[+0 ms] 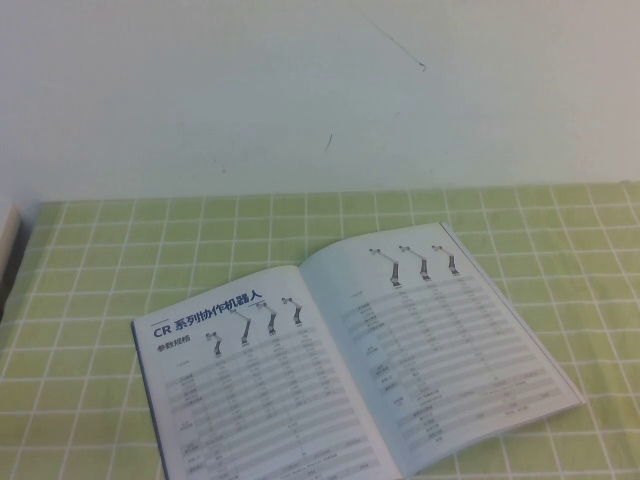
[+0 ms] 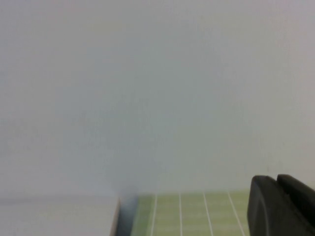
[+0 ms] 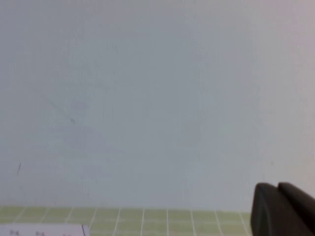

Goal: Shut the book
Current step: 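Close the open booklet and leave it lying on the table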

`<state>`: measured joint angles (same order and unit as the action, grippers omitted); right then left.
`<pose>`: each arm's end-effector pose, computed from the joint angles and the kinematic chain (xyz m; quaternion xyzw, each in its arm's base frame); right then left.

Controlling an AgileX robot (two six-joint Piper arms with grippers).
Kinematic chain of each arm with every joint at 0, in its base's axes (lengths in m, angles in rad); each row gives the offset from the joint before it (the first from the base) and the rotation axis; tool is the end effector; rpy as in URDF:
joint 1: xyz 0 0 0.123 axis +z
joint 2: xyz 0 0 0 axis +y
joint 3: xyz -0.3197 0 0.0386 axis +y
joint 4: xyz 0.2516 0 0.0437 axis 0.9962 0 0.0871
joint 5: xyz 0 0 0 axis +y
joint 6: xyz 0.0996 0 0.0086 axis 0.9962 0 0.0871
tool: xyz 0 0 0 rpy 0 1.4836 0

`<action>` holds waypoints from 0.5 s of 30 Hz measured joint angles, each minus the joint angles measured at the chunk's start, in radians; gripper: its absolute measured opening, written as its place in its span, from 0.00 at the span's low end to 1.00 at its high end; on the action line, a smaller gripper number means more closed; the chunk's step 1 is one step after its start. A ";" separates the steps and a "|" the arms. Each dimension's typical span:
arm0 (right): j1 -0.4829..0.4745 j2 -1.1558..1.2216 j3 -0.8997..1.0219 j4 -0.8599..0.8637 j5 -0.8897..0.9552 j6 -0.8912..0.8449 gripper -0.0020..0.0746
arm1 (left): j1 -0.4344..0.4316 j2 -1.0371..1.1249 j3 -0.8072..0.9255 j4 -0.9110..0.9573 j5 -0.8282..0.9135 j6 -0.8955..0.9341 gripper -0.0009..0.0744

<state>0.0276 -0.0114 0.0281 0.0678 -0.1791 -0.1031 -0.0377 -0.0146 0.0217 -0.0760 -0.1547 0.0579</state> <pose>0.0291 -0.0004 0.2220 -0.0149 0.6136 -0.0072 0.7895 0.0290 0.0001 0.2220 0.0018 0.6196 -0.0179 0.7847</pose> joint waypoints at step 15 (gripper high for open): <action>0.000 0.000 0.000 0.002 0.389 -0.038 0.02 | 0.000 0.000 0.000 0.009 0.440 0.002 0.01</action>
<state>0.0276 -0.0114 0.0281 0.0698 0.2100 -0.1415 -0.0377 -0.0146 0.0217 -0.0670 0.2852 0.0597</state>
